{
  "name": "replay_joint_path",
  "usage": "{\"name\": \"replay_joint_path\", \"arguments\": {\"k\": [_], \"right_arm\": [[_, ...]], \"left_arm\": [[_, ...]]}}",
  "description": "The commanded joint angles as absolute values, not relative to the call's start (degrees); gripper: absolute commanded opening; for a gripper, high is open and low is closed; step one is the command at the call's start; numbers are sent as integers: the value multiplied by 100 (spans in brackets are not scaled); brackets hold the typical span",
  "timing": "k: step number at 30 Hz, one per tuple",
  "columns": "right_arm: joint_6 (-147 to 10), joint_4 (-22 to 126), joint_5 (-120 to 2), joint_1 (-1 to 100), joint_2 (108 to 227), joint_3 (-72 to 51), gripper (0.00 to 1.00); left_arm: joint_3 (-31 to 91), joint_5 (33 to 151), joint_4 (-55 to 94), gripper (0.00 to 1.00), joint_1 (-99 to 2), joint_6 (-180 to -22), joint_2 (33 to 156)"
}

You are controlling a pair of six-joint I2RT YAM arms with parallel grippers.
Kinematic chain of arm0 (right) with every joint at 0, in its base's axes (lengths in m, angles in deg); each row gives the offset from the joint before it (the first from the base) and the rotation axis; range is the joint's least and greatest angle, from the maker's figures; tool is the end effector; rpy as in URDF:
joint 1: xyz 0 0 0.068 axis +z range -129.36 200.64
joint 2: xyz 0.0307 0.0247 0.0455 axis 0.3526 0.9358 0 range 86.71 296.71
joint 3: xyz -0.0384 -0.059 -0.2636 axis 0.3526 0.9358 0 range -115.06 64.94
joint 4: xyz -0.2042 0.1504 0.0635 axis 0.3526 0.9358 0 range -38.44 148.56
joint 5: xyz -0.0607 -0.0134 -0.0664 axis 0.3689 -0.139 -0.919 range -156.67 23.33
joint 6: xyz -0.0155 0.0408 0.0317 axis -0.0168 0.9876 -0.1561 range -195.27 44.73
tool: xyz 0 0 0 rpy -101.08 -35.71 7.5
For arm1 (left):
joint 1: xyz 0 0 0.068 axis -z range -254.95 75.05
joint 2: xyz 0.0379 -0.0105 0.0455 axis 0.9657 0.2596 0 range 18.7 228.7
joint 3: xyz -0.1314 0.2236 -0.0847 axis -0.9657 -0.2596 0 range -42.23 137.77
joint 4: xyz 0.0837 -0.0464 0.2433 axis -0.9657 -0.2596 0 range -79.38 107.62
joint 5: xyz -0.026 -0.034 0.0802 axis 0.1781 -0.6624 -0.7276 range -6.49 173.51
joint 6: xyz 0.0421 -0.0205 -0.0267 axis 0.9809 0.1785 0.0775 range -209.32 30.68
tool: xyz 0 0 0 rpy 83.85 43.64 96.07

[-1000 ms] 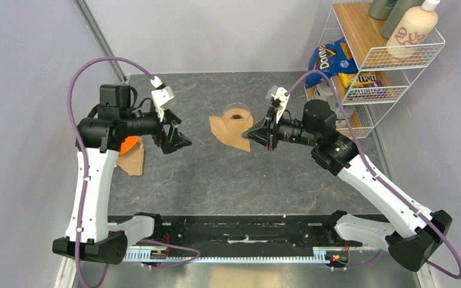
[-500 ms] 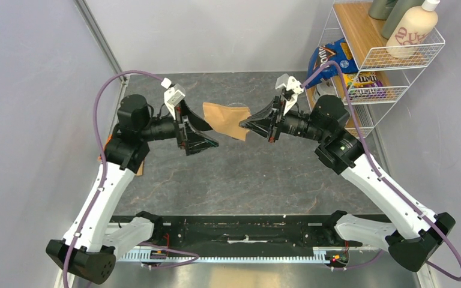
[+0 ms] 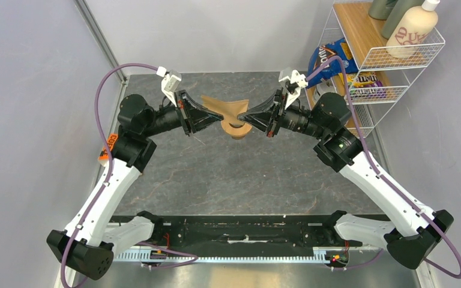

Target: Place the coffee filter in the dripper

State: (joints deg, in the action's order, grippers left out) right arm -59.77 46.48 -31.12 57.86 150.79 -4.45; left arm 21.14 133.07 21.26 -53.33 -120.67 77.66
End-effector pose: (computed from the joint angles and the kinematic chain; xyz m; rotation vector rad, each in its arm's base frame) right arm 0.1820 0.1642 0.4520 -0.8105 1.3022 1.1740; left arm 0.1941 -0.1062 0.4319 0.6431 1.5056 -1.3393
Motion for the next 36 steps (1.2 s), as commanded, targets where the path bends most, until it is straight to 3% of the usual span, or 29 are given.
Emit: {"name": "replay_joint_path", "arguments": {"k": [1,3,6,8,11,14,18,24,29,34,36], "right_arm": [[-5966,4611,-3336,5754,15040,-529,0],[-5960,4665,-3374,5756,15035,-529,2],[-6125,5086,-3499,5756,15018,-664,46],[-6636,5764,-3509,5731,14977,-902,61],[-7876,6907,-3239,5696,14812,-1195,73],[-8732,7982,-2906,5688,14756,-1486,77],[-9348,9050,-2371,5688,15058,-1979,97],[-9327,9586,-1485,5693,15917,-2836,96],[-8995,9577,-1185,5728,16336,-3099,77],[-8999,9595,-1209,5920,16295,-2952,67],[-9066,9577,-1339,5963,16296,-2837,56]], "left_arm": [[2316,13516,2571,2,-5331,-12379,7747],[2315,13559,2492,2,-5326,-12317,7715],[2374,13695,2124,2,-5330,-11967,7662],[2505,13841,1263,2,-5327,-11362,7617],[2778,14048,-228,2,-5327,-9808,7567],[3197,14147,-2114,2,-5304,-7699,7702],[3838,14091,-4111,2,-5126,-5691,8090],[4505,13620,-4959,2,-4541,-4782,8681],[4632,13597,-4284,2,-4454,-5612,8789],[4638,13573,-3897,2,-4396,-6238,8823],[4628,13576,-3823,2,-4339,-6301,8803]]}}
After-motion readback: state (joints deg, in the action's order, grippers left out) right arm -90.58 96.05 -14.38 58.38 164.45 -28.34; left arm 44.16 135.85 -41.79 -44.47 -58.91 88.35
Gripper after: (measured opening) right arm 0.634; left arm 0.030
